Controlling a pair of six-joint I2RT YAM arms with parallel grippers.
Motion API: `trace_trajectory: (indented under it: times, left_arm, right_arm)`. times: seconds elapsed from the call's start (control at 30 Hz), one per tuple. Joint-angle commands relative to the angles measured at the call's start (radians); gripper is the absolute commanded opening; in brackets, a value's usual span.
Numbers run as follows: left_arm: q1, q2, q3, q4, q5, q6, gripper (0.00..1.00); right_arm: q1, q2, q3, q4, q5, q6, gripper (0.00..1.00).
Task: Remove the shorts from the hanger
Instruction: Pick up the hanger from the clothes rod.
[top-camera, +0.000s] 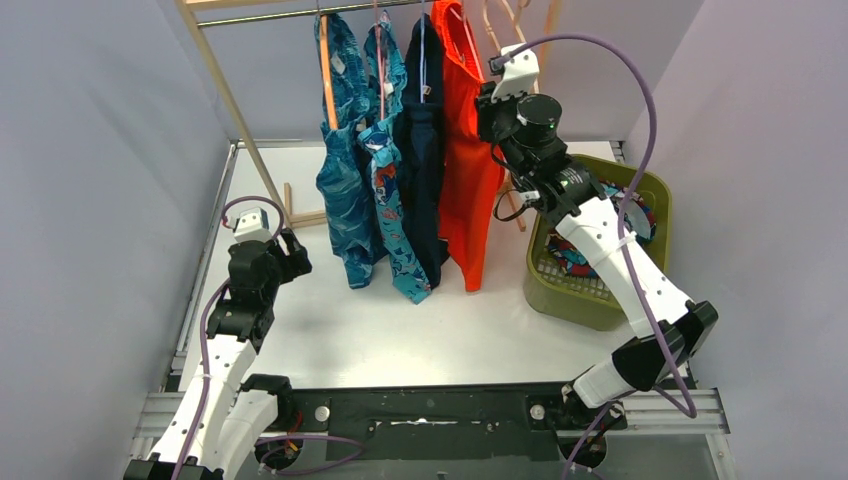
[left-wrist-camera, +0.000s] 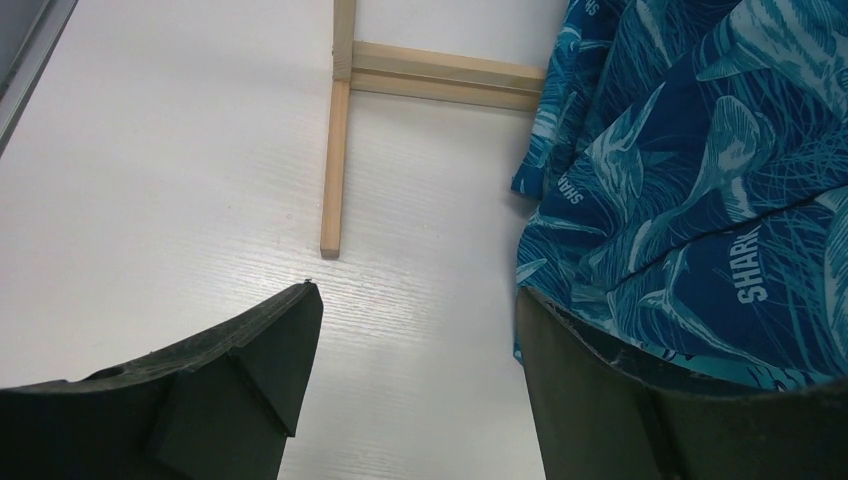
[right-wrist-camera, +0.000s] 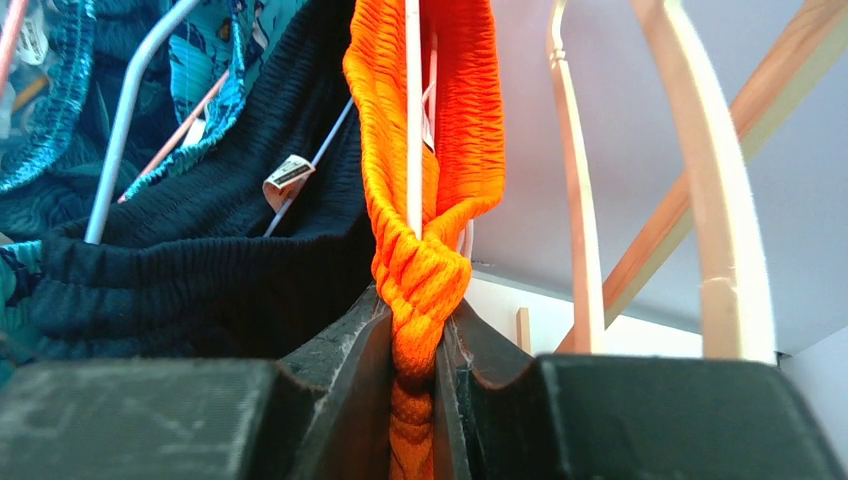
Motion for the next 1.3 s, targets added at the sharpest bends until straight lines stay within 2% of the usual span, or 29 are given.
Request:
trace_trajectory:
  times: [0.0, 0.3, 0.6, 0.7, 0.83, 0.93, 1.27]
  left_arm:
    - [0.009, -0.007, 0.027, 0.042, 0.001, 0.007, 0.71]
    - [0.009, -0.010, 0.027, 0.041, -0.004, 0.009, 0.71]
    - [0.011, -0.007, 0.027, 0.045, 0.001, 0.011, 0.71]
    - [0.011, -0.005, 0.029, 0.042, 0.000, 0.011, 0.71]
    - [0.011, -0.016, 0.028, 0.036, -0.008, 0.011, 0.71]
    - [0.011, -0.021, 0.027, 0.035, -0.010, 0.011, 0.71]
    - [0.011, -0.012, 0.027, 0.045, 0.015, 0.009, 0.71]
  right_arm:
    - [0.005, -0.100, -0.020, 0.302, 0.045, 0.000, 0.00]
    - [0.004, -0.162, -0.111, 0.376, 0.026, 0.075, 0.00]
    - [-0.022, -0.183, -0.100, 0.389, -0.046, 0.148, 0.00]
    - [-0.030, -0.162, -0.058, 0.357, -0.071, 0.156, 0.00]
    - [-0.030, -0.196, -0.102, 0.368, -0.071, 0.178, 0.00]
    - [-0.029, -0.236, -0.131, 0.295, -0.092, 0.202, 0.00]
    - [0.005, -0.515, -0.473, 0.137, -0.241, 0.332, 0.00]
